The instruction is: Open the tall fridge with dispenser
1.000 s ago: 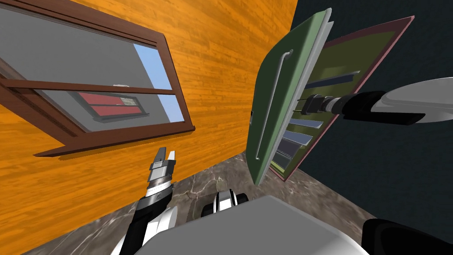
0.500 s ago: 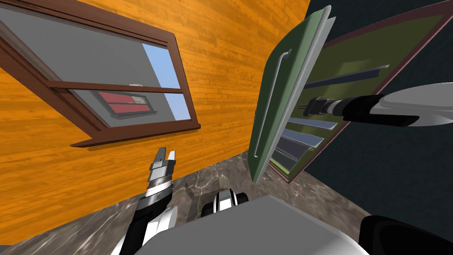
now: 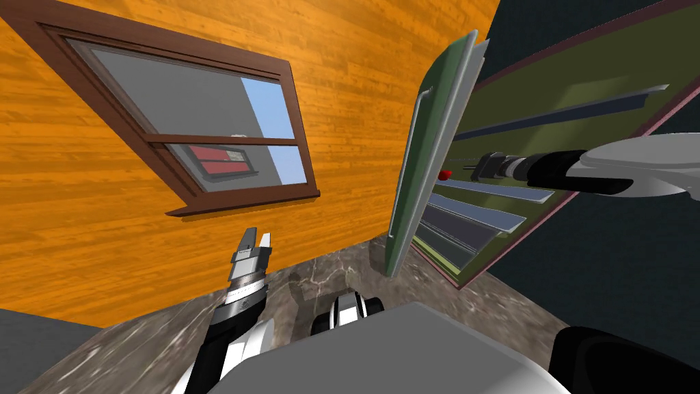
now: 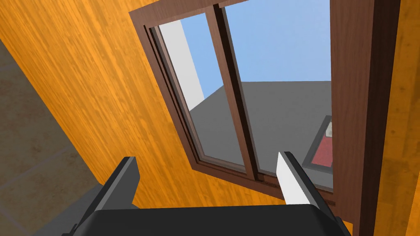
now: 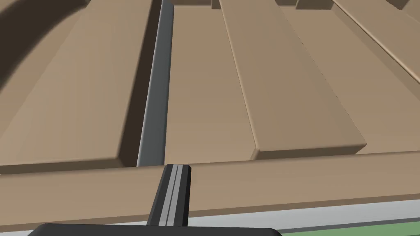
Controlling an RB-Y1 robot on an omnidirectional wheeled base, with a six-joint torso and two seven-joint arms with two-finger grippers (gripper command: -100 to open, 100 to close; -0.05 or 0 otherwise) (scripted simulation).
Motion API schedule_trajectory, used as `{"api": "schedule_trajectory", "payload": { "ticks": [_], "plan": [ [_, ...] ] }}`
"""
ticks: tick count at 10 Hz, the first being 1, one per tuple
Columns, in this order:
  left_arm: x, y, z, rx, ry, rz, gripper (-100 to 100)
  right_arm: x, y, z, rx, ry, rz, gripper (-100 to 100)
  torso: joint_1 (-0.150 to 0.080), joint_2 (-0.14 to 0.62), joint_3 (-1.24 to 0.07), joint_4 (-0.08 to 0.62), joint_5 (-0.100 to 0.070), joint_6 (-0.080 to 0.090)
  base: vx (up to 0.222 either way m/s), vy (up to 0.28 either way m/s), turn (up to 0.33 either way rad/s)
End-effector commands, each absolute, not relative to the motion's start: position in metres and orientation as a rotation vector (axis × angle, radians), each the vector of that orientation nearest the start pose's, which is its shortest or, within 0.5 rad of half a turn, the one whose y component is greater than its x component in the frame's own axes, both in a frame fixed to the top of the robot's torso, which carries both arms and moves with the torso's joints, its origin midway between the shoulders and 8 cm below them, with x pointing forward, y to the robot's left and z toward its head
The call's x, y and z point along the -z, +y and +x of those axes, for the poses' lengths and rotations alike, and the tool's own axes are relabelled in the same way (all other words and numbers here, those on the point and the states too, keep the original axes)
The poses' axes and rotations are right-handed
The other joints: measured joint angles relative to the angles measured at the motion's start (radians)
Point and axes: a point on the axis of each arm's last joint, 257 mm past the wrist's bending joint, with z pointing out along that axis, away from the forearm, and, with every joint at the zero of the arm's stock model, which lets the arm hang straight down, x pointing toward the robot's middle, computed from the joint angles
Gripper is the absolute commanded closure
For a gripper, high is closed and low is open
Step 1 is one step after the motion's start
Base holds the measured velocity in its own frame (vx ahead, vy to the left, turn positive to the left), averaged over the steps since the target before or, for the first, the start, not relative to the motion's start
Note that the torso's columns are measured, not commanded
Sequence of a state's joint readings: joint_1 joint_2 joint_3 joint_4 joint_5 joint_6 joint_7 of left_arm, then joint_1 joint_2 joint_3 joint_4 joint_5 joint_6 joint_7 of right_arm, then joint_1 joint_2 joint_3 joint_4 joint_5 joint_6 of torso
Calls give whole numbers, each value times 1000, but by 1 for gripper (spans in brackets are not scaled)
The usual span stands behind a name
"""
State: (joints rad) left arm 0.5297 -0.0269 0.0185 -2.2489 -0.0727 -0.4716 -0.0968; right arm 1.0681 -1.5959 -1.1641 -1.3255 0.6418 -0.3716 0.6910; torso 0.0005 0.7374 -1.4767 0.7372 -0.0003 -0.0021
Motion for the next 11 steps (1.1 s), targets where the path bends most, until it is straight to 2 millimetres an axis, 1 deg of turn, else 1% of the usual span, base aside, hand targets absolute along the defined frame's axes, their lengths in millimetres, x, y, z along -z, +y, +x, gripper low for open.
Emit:
{"api": "schedule_trajectory", "payload": {
  "ticks": [1,3,4,5,6,7,8,9,10,11],
  "plan": [
    [5,286,352,1118,717,-658,0,-163,-732,395,1322,1532,-1011,100,2,0,1,1,1,2,-18,63,38],
    [5,286,351,1117,717,-658,0,-164,-738,392,1331,1540,-999,100,-5,0,1,1,-1,3,5,7,-29],
    [5,286,351,1117,717,-658,0,-167,-732,404,1321,1521,-1017,100,-5,0,0,1,-1,2,-45,97,364],
    [5,286,352,1118,717,-658,0,-165,-740,400,1328,1535,-1000,100,4,1,0,0,1,-1,-36,128,188],
    [5,286,351,1118,717,-659,0,-156,-752,394,1335,1569,-988,100,5,1,1,1,3,3,-4,66,-45],
    [5,286,351,1118,717,-659,0,-154,-762,388,1347,1588,-973,100,-1,1,1,1,1,4,2,16,-33],
    [5,286,351,1117,717,-658,0,-161,-761,397,1331,1588,-927,-100,-5,1,1,1,-1,3,-157,-45,245],
    [5,286,352,1118,717,-658,0,-156,-771,393,1336,1608,-910,-100,-7,7,4,2,-2,0,-186,-81,373],
    [5,286,352,1118,717,-658,0,-142,-773,392,1328,1635,-925,-100,-6,6,5,3,-2,2,-87,-55,148],
    [5,286,352,1117,717,-658,0,-132,-775,391,1321,1656,-936,-100,-2,0,1,1,-1,4,-20,-14,-21]
  ]
}}
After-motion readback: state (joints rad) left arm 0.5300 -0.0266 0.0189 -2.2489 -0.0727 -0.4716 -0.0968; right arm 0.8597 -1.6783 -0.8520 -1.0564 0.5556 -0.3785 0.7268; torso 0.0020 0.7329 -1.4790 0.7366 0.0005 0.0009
